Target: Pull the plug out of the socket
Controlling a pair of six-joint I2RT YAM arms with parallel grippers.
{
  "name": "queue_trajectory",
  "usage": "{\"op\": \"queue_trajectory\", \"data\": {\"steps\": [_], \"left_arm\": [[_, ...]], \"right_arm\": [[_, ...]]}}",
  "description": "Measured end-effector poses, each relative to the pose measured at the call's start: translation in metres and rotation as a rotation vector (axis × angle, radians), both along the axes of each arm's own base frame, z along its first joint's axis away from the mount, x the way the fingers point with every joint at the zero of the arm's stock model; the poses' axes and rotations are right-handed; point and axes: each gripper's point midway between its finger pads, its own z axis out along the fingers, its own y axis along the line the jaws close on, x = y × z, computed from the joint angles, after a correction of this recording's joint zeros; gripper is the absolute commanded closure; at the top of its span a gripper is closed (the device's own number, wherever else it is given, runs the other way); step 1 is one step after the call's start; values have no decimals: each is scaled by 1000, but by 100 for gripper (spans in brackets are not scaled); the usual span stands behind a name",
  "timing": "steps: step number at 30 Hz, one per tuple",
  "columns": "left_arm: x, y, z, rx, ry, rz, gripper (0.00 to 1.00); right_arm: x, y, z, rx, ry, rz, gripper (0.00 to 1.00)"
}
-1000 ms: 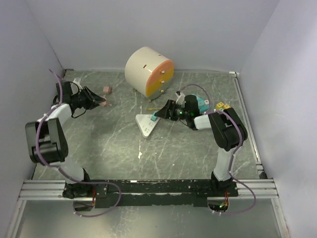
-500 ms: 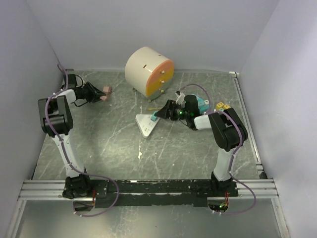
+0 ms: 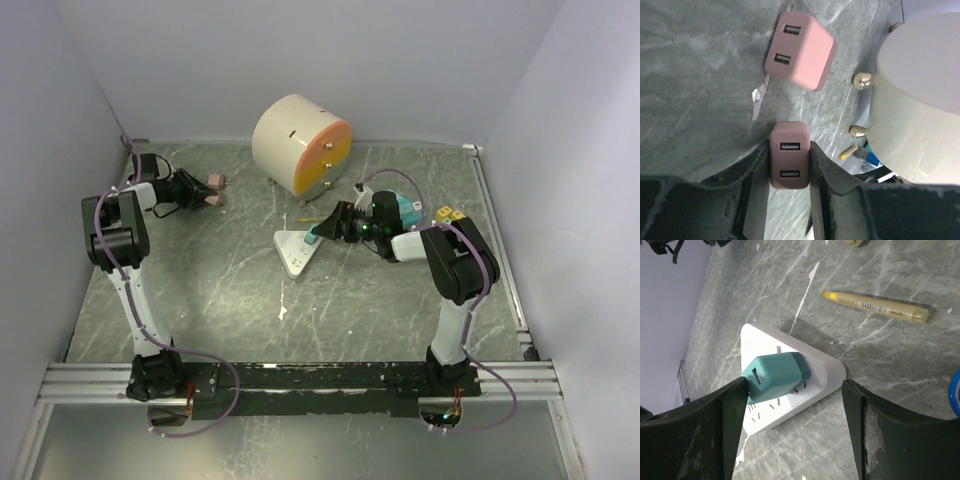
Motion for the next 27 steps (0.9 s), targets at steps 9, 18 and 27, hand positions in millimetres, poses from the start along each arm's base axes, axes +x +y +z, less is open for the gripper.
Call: {"op": "queue_trajectory", "data": {"steps": [9, 18, 27], "left_arm": [[9, 6, 0, 49, -16, -9, 37], [6, 27, 16, 181, -17, 27, 17], [-11, 34, 91, 280, -146, 72, 15]], "right_arm": [[1, 1, 1, 2, -3, 8, 26], [1, 1, 0, -1, -7, 10, 25], [1, 1, 0, -12, -14, 9, 19]]}}
